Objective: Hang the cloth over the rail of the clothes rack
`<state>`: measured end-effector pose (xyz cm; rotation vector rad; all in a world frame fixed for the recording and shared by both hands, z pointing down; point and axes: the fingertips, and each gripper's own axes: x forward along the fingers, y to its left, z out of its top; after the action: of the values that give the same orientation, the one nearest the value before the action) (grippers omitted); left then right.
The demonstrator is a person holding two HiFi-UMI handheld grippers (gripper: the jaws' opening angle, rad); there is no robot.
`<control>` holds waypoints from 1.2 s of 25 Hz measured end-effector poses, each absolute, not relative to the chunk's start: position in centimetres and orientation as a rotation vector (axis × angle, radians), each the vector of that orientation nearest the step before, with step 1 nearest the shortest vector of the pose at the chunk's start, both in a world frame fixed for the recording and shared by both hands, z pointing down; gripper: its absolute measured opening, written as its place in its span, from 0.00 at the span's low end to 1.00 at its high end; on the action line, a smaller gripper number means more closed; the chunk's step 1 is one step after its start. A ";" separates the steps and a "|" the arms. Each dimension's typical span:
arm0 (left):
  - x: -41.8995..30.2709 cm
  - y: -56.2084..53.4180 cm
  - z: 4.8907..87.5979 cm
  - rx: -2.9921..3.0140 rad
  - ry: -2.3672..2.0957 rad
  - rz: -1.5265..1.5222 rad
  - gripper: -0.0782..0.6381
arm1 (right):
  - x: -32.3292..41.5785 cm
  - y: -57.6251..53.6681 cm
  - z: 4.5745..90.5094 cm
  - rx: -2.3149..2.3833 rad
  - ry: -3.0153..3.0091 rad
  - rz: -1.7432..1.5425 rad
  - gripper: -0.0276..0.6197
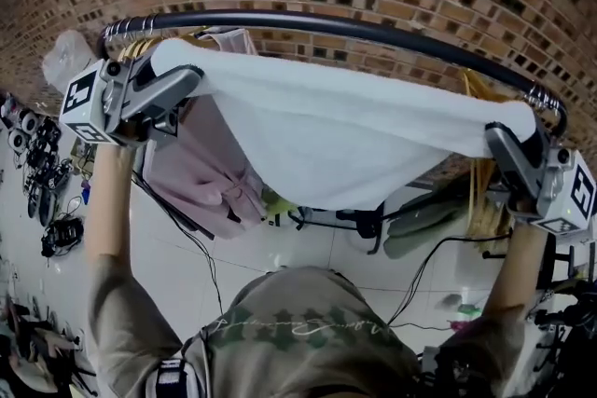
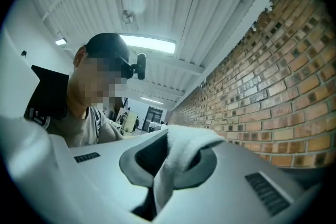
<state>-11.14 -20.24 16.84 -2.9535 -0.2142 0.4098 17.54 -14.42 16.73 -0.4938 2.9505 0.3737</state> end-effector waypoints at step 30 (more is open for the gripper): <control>-9.8 -28.5 5.2 -2.805 0.121 0.428 0.13 | 18.4 -22.7 6.0 -0.585 2.923 0.392 0.08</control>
<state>-9.84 -28.47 5.23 -2.8051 0.1207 0.4277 18.36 -22.69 5.99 -0.5846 2.9225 0.3918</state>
